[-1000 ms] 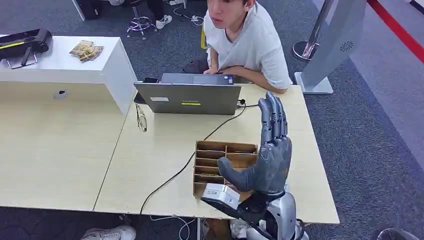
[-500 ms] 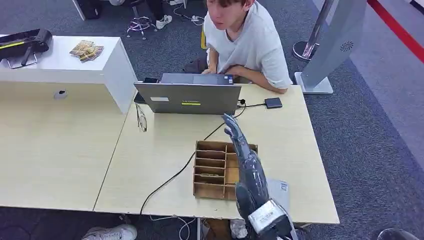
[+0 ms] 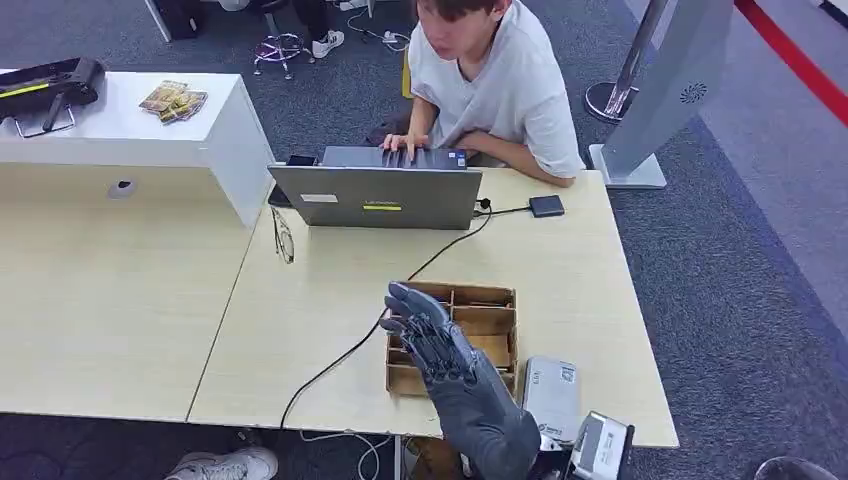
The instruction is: Pass the card to the sensor for recognition and then transmit it.
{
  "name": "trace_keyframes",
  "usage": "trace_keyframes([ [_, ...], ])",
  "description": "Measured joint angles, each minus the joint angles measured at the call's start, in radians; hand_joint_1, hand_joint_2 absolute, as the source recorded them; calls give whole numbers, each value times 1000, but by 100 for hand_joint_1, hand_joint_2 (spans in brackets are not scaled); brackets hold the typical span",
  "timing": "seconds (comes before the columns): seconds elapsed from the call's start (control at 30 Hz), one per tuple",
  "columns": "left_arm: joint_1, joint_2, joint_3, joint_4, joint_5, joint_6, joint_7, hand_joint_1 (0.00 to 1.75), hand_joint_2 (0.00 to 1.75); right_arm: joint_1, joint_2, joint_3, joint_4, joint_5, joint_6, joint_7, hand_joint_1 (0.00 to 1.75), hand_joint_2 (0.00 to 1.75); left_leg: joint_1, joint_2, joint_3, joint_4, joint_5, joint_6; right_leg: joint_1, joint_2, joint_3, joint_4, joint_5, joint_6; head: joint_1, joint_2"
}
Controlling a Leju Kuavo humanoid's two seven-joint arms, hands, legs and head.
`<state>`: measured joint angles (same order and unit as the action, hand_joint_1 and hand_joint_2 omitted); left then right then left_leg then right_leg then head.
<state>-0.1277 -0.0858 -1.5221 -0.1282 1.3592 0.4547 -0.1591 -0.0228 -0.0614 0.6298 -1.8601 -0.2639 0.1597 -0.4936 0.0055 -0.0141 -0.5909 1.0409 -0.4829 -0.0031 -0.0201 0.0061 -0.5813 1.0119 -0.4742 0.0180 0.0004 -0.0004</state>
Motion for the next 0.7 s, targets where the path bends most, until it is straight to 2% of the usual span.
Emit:
trace_keyframes([
  [0.3,0,0,0,0,18,-5,0,0,0,29,1,8,32,-153,213,8,0,0,0,0,0,0,0,0,0,0,0,0,0,0,0,0],
  [0.7,-1,1,0,0,16,-10,0,0,0,43,2,19,94,-179,340,1,0,0,0,0,0,0,0,0,0,0,0,0,0,0,0,0],
])
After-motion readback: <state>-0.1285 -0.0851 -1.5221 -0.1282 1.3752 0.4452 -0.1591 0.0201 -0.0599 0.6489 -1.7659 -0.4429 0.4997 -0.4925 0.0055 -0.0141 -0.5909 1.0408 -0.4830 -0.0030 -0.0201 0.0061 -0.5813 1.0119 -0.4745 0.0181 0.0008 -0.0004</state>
